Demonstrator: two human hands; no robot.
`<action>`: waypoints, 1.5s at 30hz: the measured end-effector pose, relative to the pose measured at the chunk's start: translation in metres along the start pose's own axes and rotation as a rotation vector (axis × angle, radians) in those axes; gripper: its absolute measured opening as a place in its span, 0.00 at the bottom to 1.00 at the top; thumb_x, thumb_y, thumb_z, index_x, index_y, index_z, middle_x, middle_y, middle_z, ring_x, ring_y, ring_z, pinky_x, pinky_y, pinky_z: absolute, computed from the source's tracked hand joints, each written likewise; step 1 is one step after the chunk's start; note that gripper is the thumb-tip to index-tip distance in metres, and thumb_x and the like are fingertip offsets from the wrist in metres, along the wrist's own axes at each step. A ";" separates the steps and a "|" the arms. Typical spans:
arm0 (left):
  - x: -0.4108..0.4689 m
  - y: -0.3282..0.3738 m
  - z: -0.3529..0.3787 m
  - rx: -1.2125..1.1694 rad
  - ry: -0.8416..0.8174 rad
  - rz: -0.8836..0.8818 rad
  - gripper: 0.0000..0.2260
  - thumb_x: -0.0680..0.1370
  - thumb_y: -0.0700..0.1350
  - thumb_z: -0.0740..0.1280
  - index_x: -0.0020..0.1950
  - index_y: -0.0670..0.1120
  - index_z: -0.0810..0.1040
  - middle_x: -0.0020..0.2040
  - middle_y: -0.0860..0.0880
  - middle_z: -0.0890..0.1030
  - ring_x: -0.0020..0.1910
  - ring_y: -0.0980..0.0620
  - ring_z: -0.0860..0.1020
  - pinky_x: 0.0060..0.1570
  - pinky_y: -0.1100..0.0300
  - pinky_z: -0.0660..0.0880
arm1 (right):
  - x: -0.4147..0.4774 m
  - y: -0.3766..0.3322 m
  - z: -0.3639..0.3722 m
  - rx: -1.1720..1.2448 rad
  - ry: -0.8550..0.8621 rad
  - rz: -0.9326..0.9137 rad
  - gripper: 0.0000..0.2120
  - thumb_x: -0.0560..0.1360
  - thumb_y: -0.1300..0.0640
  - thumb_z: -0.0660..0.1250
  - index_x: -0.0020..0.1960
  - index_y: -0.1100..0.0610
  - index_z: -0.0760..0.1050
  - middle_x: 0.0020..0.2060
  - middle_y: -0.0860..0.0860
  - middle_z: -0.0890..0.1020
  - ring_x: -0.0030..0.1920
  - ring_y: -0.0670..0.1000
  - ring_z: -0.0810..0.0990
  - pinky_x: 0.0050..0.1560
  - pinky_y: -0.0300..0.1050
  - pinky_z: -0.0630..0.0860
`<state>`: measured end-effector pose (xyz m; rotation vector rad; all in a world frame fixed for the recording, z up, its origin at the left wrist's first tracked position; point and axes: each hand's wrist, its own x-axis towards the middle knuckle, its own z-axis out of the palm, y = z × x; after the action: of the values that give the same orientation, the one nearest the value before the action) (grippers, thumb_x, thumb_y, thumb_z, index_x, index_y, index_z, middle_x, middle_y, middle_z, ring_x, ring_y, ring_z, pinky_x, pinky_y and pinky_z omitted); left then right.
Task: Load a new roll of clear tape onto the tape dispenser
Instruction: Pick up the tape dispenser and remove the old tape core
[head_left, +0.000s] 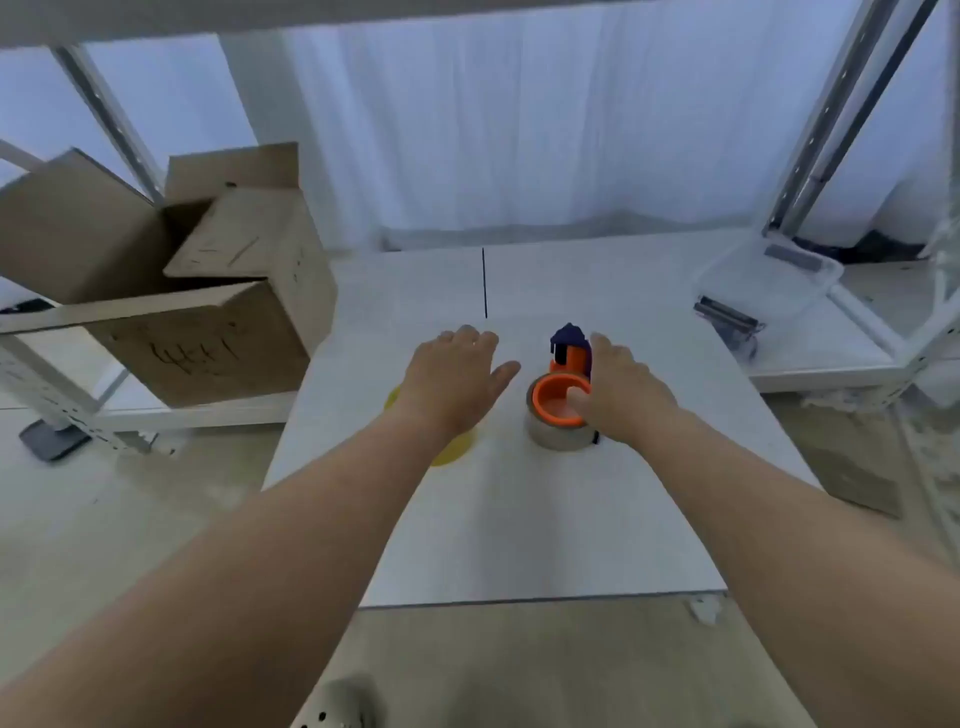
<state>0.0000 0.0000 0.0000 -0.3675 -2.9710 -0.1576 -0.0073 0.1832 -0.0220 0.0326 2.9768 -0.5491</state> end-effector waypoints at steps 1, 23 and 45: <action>0.007 0.002 0.008 0.018 -0.039 -0.009 0.23 0.81 0.58 0.52 0.68 0.45 0.69 0.64 0.44 0.74 0.62 0.44 0.72 0.58 0.50 0.68 | 0.006 0.005 0.005 0.032 -0.028 0.045 0.28 0.75 0.53 0.62 0.72 0.57 0.56 0.56 0.57 0.74 0.51 0.59 0.76 0.48 0.52 0.75; 0.034 0.005 0.039 -0.595 -0.258 -0.277 0.12 0.77 0.46 0.64 0.59 0.45 0.75 0.46 0.46 0.82 0.40 0.50 0.83 0.48 0.51 0.81 | 0.015 0.005 0.025 1.061 -0.167 0.268 0.28 0.74 0.59 0.70 0.69 0.58 0.60 0.52 0.57 0.77 0.49 0.55 0.80 0.51 0.50 0.79; -0.027 0.015 -0.046 -0.894 0.223 -0.324 0.09 0.74 0.46 0.69 0.51 0.42 0.80 0.45 0.48 0.82 0.45 0.51 0.79 0.46 0.61 0.74 | -0.036 -0.044 -0.022 1.244 -0.153 0.070 0.32 0.67 0.58 0.76 0.67 0.62 0.65 0.54 0.62 0.80 0.47 0.53 0.82 0.38 0.40 0.81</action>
<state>0.0358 0.0022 0.0425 0.0601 -2.5348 -1.4564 0.0239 0.1500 0.0177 0.1793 2.0056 -2.0985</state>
